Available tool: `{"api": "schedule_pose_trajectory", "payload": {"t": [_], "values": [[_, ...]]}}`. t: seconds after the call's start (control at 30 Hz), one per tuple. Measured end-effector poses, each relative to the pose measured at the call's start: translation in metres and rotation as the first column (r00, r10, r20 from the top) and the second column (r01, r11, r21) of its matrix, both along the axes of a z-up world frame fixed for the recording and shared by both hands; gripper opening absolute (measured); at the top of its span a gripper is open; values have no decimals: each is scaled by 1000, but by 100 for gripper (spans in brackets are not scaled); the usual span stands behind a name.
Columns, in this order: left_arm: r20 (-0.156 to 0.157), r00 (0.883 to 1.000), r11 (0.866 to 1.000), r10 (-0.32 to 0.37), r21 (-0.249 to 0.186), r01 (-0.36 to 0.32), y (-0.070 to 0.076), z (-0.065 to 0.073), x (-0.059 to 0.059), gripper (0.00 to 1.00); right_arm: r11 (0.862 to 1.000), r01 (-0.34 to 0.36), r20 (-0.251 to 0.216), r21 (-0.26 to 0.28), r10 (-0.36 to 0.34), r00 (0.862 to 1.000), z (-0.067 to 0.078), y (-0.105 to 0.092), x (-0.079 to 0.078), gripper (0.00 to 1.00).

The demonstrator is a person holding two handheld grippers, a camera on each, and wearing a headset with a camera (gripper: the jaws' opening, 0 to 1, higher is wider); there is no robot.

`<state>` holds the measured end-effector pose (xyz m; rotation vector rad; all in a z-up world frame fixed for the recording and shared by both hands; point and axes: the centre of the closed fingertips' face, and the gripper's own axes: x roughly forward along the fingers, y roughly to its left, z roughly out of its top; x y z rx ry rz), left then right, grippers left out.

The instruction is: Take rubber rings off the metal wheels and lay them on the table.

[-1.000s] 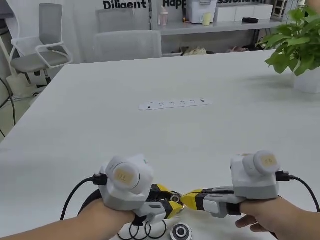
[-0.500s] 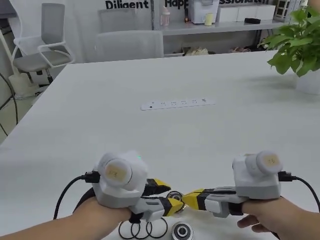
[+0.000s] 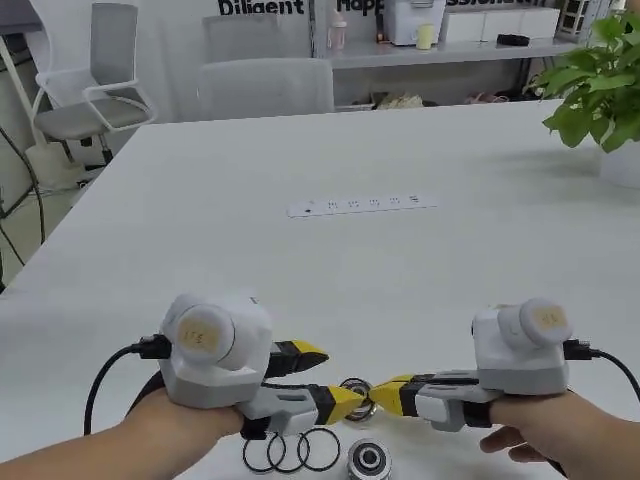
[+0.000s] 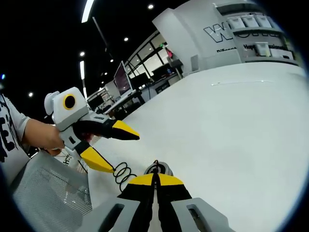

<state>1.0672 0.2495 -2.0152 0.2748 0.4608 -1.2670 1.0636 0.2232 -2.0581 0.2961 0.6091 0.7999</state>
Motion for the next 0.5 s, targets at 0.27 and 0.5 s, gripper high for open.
{"api": "schedule_pose_trajectory", "payload": {"t": [0.27,0.5], "values": [[0,1000,998,27,-51,-26,8,19,0,39,1000,-2,1,1,2,1000,1,1,-1,0],[7,999,997,32,-69,-32,17,28,-5,44,1000,-3,0,2,3,1000,2,1,-2,0]]}}
